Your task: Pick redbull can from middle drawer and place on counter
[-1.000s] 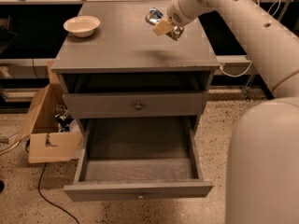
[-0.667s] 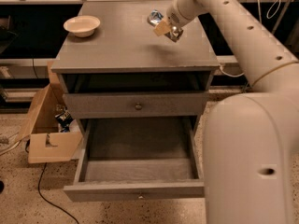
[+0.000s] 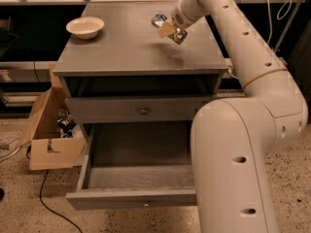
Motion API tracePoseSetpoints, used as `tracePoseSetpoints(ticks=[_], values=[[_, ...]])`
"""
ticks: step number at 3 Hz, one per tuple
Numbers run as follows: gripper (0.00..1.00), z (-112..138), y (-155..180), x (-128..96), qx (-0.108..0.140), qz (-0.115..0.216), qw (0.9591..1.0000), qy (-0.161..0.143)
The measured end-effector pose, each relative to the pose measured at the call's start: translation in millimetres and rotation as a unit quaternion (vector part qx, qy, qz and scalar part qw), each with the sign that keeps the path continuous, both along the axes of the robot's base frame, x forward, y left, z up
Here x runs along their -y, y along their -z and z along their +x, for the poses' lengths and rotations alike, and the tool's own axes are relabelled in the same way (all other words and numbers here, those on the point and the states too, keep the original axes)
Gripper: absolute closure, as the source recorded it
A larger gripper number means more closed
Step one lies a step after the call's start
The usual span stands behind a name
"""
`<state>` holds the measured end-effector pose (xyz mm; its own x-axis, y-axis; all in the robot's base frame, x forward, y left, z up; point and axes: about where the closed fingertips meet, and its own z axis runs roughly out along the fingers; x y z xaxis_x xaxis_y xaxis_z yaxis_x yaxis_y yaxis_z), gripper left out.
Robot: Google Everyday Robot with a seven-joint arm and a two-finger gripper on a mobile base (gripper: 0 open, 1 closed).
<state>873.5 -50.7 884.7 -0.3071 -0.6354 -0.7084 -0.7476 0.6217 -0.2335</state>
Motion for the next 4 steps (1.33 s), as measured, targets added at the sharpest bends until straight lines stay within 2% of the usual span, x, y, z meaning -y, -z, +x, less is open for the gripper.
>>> tracePoseSetpoints(ticks=[1, 2, 3, 4], values=[[0.37, 0.0, 0.0, 0.0, 0.0, 0.0, 1.0, 0.0], [0.06, -1.2, -0.6, 0.4, 0.001, 0.001, 1.0, -0.001], [0.0, -4.5, -2.1, 1.4, 0.002, 0.004, 1.0, -0.004], [0.0, -22.0, -28.9, 24.2, 0.027, 0.014, 0.9995, 0.007]])
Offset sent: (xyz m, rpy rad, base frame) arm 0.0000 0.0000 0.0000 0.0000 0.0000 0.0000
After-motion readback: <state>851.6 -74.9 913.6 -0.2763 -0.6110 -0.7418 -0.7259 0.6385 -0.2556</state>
